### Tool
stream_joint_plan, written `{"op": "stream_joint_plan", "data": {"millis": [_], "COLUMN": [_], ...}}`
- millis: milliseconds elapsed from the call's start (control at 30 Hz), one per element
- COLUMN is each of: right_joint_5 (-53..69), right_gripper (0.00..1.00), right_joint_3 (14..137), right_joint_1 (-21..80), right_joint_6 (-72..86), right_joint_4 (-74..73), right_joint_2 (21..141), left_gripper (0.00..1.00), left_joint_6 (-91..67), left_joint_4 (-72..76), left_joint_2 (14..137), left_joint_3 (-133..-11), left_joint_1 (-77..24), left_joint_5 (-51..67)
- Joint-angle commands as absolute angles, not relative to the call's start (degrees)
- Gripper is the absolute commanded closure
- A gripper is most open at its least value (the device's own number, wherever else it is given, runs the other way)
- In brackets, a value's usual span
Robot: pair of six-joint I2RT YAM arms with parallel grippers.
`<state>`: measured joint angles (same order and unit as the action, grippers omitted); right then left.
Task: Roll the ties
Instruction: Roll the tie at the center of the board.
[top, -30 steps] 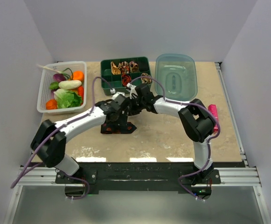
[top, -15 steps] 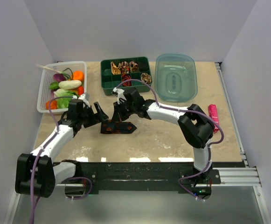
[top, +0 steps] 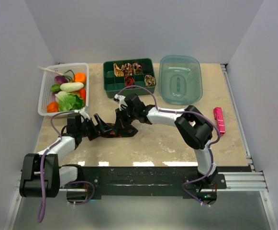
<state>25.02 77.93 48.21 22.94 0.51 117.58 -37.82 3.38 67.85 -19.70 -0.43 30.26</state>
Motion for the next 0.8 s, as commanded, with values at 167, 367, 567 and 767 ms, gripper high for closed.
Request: {"op": "stream_joint_plan", "data": {"millis": [167,367,567,767], "right_joint_5": [24.1,24.0,24.3,24.8], "right_gripper": [1.00,1.00,1.00,1.00], "right_joint_3": [77.4,77.2,76.0,75.3], "right_joint_1": [48.5,48.4,48.4,48.5], "right_joint_6": [22.5,22.1,22.3,22.6], "right_joint_4": [2.1,1.3,1.7,2.4], "right_joint_2": [118.9,118.9,118.6,118.3], "left_gripper": [0.12,0.16,0.27,0.40], "left_joint_6": [-39.6,-39.9,-40.9,-41.0], "left_joint_4": [13.7,16.7,20.6,21.4], "left_joint_2": [71.0,72.2,71.6,69.3], "left_joint_3": [-15.5,-14.2,-12.7,-12.5], "left_joint_1": [0.0,0.0,0.0,0.0], "left_joint_5": [32.1,32.1,33.8,34.1]}}
